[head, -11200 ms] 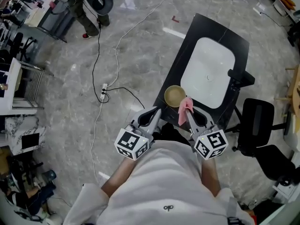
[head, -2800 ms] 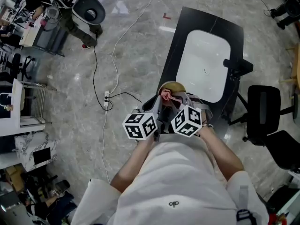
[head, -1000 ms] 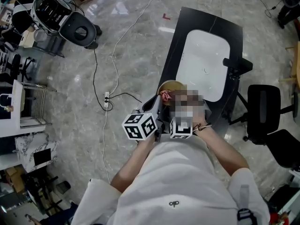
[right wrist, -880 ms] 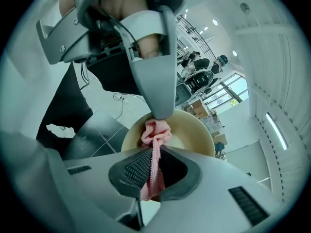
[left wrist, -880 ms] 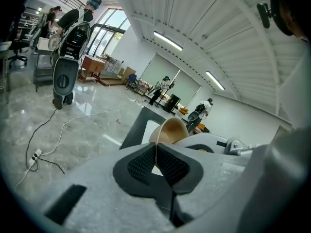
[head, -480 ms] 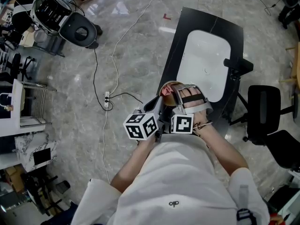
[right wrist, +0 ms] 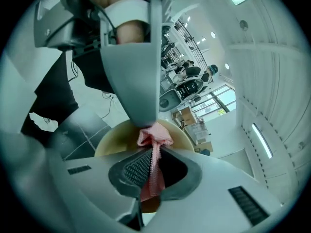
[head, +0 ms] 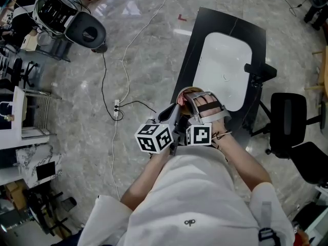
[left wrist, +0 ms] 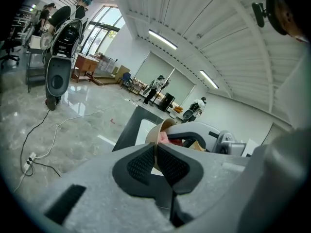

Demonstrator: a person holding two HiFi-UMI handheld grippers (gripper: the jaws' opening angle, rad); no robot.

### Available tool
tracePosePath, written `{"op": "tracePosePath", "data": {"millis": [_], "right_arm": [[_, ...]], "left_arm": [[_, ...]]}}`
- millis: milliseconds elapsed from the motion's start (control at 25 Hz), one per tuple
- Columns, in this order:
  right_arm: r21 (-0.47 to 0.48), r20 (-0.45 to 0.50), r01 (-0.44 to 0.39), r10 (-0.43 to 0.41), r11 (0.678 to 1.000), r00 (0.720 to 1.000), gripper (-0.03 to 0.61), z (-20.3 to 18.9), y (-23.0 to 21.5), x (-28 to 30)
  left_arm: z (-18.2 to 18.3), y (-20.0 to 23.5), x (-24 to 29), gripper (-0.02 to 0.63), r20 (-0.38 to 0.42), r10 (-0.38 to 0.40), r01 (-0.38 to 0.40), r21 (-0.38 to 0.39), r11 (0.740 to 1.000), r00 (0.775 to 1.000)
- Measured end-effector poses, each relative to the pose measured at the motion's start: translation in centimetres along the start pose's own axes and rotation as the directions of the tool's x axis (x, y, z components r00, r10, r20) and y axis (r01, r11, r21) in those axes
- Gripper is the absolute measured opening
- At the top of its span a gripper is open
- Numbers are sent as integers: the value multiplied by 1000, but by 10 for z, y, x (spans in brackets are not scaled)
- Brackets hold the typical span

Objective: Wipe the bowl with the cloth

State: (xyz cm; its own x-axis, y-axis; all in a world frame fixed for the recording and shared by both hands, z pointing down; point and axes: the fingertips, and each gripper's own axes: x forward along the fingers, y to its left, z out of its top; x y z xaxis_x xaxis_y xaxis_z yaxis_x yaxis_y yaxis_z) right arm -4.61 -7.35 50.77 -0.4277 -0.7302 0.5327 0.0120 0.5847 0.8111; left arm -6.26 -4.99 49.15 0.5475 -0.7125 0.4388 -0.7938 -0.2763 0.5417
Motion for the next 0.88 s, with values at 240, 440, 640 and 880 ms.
{"op": "tracePosePath", "data": {"millis": [240,440,640,880], "right_arm": [[15,53,-145,144,989,988,28,13,28,-5],[-17,14,-215,215,976,976,28,4,41,-6],[-38,-87,-149,146,988,985,28,-9,30,-4],[-28,-130,-5,2,1000,992,28,-18,-3,-4]], "left_arm": [[3,7,-4,20,13,29,-28,-9,1000,1000],[2,11,-6,20,11,56,-56,4,998,998],[3,6,-7,20,12,49,-49,12,999,999],[2,0,-9,20,-3,18,-18,15,1000,1000]]}}
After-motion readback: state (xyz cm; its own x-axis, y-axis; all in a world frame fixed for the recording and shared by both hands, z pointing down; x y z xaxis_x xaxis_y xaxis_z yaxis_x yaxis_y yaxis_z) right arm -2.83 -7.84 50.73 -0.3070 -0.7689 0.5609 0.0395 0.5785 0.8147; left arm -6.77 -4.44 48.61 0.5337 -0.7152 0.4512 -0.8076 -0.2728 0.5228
